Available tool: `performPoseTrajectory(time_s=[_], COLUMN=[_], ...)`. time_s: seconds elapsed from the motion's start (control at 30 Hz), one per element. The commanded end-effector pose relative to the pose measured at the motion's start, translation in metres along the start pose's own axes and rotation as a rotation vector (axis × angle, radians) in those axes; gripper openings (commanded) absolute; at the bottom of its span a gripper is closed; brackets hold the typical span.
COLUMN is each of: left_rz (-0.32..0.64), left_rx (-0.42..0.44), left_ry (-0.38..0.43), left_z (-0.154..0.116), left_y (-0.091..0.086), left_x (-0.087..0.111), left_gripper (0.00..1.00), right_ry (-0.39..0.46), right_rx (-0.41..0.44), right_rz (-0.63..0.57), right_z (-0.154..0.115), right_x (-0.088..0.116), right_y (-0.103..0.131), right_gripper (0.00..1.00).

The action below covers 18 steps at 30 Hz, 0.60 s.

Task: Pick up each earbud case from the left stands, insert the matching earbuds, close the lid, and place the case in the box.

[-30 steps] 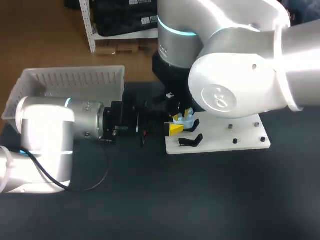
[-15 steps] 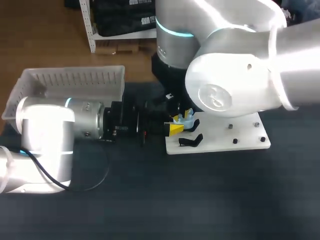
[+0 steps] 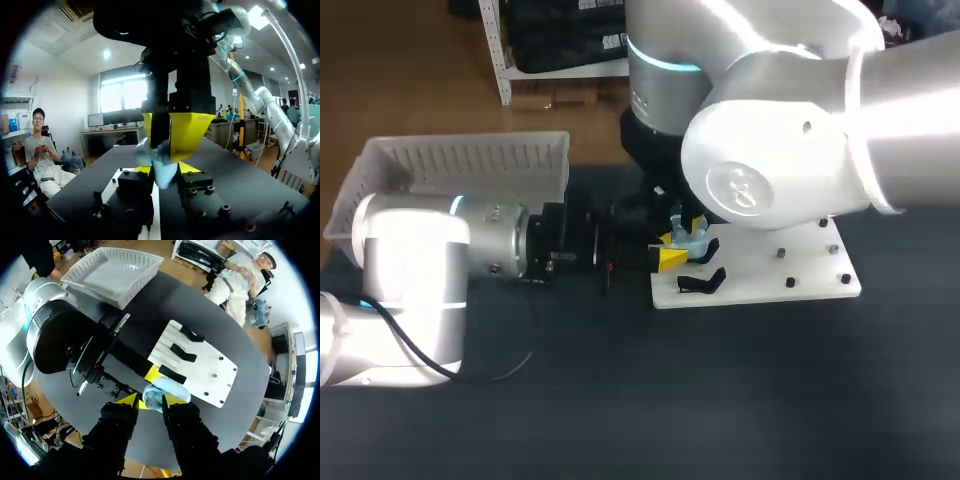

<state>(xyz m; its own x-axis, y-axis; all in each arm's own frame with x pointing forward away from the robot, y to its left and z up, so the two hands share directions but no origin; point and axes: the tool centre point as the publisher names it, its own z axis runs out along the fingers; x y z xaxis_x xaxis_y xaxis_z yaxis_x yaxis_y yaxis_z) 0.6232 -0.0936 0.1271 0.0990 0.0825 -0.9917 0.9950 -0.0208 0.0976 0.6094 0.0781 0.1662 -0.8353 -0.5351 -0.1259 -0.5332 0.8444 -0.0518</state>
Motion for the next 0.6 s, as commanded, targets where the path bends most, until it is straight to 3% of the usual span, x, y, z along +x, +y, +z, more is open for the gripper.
performPoseTrajectory(time_s=[0.03,0.3,0.43,0.5,0.6], left_rz=[0.004,0.004,0.004,0.004,0.004], left_rx=[-0.007,-0.007,-0.007,-0.007,-0.007], left_ry=[-0.003,-0.003,-0.003,-0.003,-0.003], left_z=[0.000,0.000,0.000,0.000,0.000], left_y=[-0.002,-0.002,-0.002,-0.002,-0.002], left_x=[0.000,0.000,0.000,0.000,0.000], left_gripper=[0.00,0.00,0.00,0.00,0.00], right_ry=[-0.004,-0.028,-0.064,-0.099,-0.139], right_rx=[0.004,0.000,-0.013,-0.017,-0.054], right_rz=[0.004,0.011,0.052,0.122,0.252], right_z=[-0.001,-0.009,-0.019,-0.023,-0.027], right_x=[0.001,0.005,0.007,0.005,0.000], right_y=[-0.001,0.000,-0.006,-0.014,-0.031], right_gripper=[0.49,0.48,0.52,0.76,1.00])
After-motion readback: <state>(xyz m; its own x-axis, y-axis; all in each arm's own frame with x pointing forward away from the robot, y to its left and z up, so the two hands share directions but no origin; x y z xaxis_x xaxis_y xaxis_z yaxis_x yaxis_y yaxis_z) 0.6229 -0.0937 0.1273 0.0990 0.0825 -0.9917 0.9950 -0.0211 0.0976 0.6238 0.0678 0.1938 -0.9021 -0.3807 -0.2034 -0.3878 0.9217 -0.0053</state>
